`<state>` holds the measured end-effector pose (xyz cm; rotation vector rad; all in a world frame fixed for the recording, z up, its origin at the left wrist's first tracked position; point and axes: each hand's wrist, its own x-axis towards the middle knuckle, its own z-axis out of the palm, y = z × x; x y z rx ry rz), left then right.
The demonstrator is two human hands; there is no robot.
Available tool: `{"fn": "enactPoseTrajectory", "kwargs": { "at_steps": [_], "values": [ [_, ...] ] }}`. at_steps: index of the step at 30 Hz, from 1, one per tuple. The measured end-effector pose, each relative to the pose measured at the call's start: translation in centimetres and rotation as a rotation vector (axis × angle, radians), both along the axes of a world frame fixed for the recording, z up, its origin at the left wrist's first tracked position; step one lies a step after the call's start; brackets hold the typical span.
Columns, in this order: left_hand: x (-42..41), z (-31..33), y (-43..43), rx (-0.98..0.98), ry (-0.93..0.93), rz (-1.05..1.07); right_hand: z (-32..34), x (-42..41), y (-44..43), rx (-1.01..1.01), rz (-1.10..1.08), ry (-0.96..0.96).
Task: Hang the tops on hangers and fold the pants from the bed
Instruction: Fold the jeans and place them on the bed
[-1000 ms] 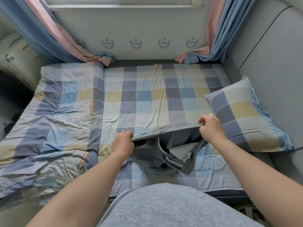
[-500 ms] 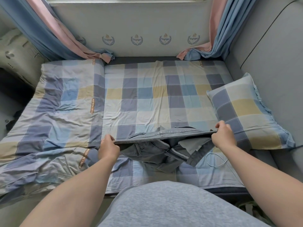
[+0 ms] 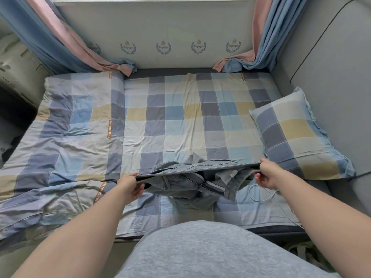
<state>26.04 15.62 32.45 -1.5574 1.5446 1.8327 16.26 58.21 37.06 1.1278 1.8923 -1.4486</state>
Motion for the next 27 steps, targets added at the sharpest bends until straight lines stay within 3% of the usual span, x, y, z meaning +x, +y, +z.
{"fn": "enactPoseTrajectory", "kwargs": {
  "at_steps": [3,6,11,17,21,27],
  "values": [
    [-0.3,0.8,-0.4,0.198,0.035,0.062,0.4,-0.1,0.4,-0.137,-0.086,0.028],
    [-0.7,1.4,-0.4,0.259,0.074,0.108,0.8,-0.1,0.5,-0.223,-0.105,0.021],
    [-1.6,2.4,0.4,0.217,0.142,0.100,1.7,-0.7,-0.1,-0.265,-0.131,0.087],
    [-3.7,4.6,0.2,0.135,0.280,-0.003,3.7,-2.0,0.3,-0.359,0.060,0.221],
    [-6.8,7.9,0.1,0.072,0.431,-0.051,6.2,-4.4,-0.4,-0.168,0.188,0.453],
    [-13.7,16.7,-0.2,-0.374,0.687,0.004,15.4,-10.2,-2.3,0.172,0.288,0.884]
  ]
}}
